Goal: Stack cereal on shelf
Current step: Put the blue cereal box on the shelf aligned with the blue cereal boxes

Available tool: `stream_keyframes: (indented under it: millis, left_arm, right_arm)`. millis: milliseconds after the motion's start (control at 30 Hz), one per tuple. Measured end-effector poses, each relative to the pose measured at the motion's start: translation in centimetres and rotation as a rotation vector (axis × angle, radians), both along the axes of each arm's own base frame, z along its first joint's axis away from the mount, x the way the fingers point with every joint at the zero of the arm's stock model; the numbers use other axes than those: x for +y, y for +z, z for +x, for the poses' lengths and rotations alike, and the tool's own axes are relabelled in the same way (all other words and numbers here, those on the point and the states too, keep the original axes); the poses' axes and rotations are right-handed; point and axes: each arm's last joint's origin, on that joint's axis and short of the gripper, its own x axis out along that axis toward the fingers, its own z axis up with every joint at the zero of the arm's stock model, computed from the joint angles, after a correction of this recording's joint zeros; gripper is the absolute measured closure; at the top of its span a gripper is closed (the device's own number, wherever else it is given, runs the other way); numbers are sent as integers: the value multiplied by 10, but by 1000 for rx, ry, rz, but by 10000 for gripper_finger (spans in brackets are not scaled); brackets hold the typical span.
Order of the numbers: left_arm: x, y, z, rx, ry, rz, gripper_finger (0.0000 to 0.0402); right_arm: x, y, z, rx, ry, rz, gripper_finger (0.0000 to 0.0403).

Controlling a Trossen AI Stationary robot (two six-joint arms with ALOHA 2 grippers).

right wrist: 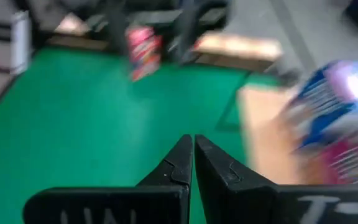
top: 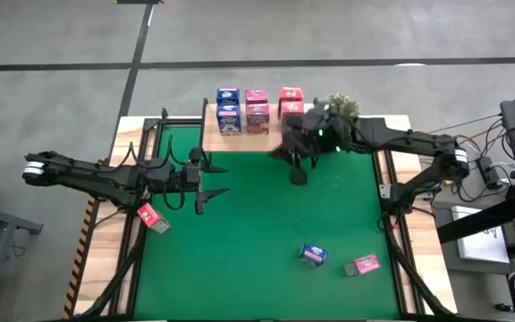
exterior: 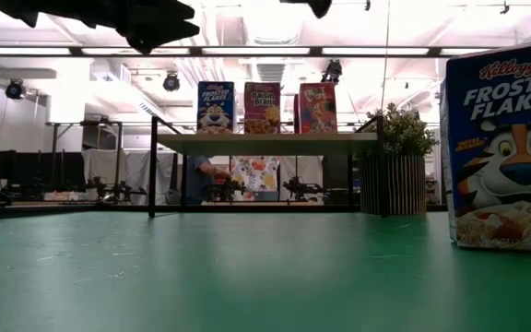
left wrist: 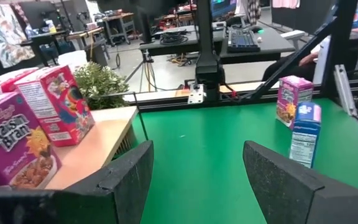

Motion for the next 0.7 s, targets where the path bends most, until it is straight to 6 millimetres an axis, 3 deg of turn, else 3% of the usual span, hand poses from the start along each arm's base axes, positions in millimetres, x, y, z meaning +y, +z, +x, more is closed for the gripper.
stream_keyframes:
  millis: [433, 700]
  left_arm:
    - [-24, 3, -1, -36, -111, -67, 170]
    - [-33, 2, 3, -62, -148, -82, 170]
  right_arm:
    - [109, -54, -18, 411, 65, 319, 394]
    - [169, -79, -47, 546, -102, 325, 394]
